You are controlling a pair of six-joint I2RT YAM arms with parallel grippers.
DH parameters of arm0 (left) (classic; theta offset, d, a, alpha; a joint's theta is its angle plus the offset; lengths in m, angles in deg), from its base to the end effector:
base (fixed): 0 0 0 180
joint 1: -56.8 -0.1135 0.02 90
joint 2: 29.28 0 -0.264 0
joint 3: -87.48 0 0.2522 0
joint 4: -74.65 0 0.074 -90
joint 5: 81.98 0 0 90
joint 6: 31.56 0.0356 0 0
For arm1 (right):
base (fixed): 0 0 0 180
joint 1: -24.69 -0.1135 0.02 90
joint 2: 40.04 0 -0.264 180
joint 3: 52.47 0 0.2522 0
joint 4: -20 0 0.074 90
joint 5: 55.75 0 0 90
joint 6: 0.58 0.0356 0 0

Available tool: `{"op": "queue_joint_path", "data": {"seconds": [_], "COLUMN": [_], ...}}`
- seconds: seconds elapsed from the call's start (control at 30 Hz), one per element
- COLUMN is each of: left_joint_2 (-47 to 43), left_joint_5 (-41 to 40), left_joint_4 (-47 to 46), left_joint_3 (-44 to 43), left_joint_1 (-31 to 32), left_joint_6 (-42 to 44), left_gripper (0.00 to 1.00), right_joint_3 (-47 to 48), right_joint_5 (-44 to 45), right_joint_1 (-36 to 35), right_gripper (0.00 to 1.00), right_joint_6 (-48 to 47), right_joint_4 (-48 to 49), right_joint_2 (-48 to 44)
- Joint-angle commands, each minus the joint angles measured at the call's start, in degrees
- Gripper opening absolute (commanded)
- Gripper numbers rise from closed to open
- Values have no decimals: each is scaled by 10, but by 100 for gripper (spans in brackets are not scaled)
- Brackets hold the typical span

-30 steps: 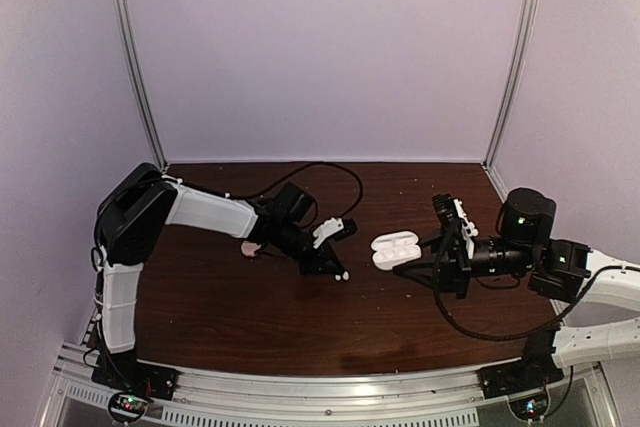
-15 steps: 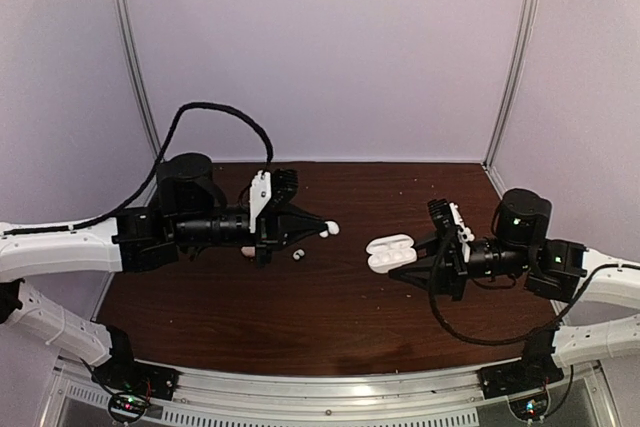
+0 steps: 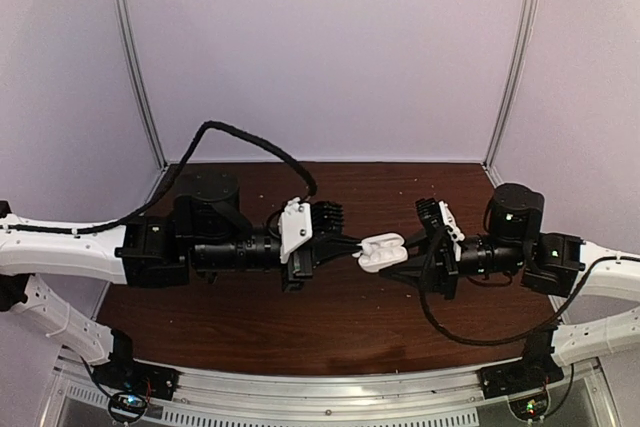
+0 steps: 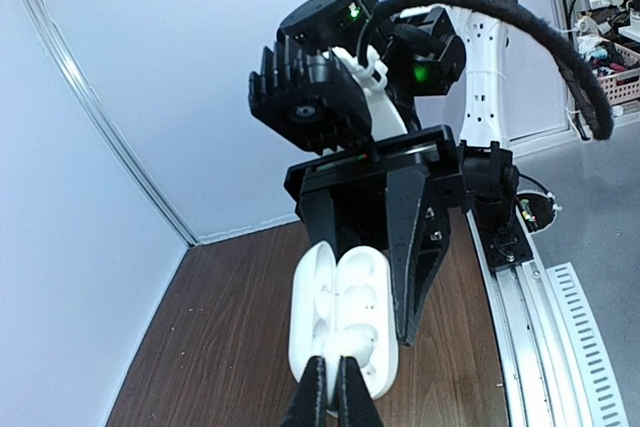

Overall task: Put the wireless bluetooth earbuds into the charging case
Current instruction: Insert the left earbud into the left side groove of the charging case.

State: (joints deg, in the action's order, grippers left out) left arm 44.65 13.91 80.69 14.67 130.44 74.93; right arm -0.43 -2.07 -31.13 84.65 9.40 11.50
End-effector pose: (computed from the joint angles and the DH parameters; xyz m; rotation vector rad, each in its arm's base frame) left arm 0.0831 -0.2962 0.3486 1.3052 1.1892 -0.8240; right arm 0.1000 0.1848 0.3044 -1.3372 1.3069 1.1844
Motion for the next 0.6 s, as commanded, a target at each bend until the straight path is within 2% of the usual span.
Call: {"op": "queue_joint_path", "data": {"seconds": [0.0,0.57], "left_joint_2": [21,51], "left_joint_5": [-19,-17], "left_joint_4": [-1,29], "left_joint_3": [-29,-39], "left_joint_1": [5,6], "left_joint_6": [16,12], "left_gripper": [0,0], "right_joint_3": [18,23], "right_joint_5": [18,66], "right_joint_1": [-13,-21], "right_gripper": [0,0], "right_joint_6": [-7,5], "right_joint_4": [-4,10], "right_joint_2": [4,8]}}
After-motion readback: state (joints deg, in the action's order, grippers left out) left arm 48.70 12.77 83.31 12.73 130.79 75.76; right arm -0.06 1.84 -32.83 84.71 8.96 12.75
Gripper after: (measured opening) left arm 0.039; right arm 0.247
